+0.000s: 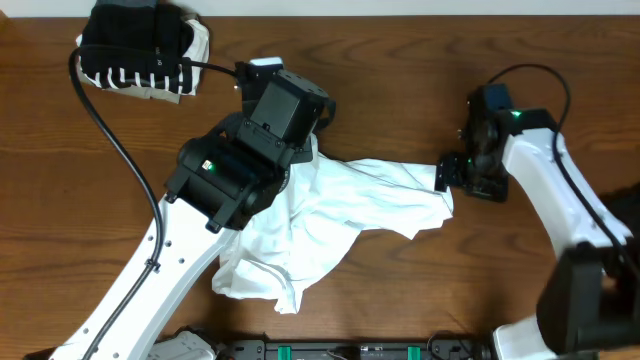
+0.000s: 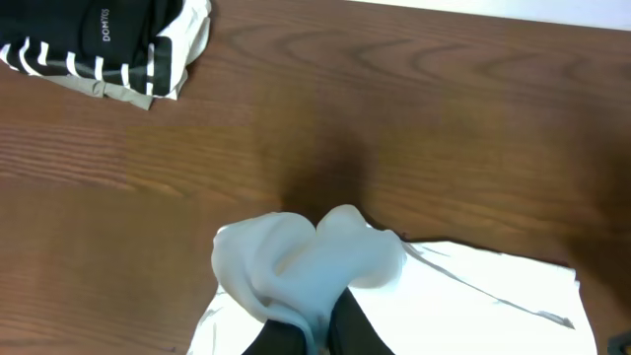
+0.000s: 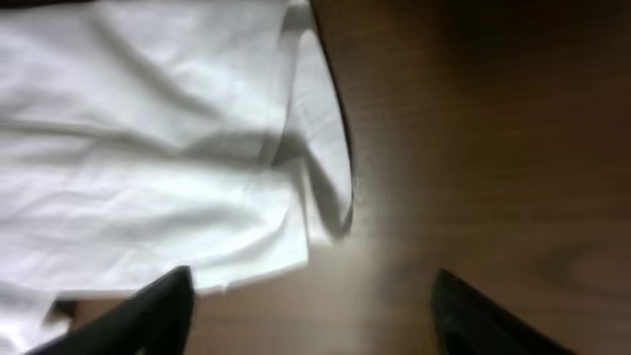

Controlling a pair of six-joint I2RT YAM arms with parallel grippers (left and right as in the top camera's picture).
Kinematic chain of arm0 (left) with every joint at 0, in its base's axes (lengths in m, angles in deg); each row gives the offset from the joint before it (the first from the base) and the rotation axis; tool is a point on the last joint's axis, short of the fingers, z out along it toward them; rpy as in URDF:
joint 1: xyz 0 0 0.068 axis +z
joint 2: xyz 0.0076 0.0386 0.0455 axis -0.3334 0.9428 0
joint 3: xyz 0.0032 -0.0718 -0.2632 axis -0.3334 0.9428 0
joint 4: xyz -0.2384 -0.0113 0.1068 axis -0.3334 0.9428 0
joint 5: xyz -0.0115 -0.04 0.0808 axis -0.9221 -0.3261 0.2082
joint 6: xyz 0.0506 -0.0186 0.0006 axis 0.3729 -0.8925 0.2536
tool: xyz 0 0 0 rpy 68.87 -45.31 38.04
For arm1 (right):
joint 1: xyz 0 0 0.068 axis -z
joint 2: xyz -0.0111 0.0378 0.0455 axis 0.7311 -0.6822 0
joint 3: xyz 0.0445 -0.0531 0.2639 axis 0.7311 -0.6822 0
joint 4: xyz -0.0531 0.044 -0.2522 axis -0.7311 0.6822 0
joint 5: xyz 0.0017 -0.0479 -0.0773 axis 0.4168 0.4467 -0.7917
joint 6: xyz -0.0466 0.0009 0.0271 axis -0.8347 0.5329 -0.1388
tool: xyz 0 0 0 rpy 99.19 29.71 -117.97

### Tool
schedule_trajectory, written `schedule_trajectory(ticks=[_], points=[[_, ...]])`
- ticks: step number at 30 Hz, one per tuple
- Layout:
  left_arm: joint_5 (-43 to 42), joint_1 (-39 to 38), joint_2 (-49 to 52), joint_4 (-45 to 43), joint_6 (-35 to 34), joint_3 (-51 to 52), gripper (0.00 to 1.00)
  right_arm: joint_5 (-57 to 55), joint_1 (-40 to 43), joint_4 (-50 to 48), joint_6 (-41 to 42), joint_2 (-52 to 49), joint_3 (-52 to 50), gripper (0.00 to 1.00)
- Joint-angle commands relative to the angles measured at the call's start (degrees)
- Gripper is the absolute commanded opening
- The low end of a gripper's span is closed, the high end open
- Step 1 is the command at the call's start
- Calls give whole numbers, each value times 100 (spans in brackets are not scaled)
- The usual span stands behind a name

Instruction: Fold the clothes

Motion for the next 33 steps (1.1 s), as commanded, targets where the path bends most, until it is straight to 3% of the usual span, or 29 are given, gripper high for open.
schedule_trajectory(ticks=[1,6,16,33], points=[[131,2,0,-2,-70,-114,6,-79,-234,260,57,234,72,87],[-50,2,0,-4,-83,-114,6,22,-511,210,275,216,-448,86],[-107,2,0,0,-87,-116,7,914,-595,-1746,566,216,-1932,79],[-105,2,0,39,-87,-114,6,855,-595,-2286,505,214,-2074,77]])
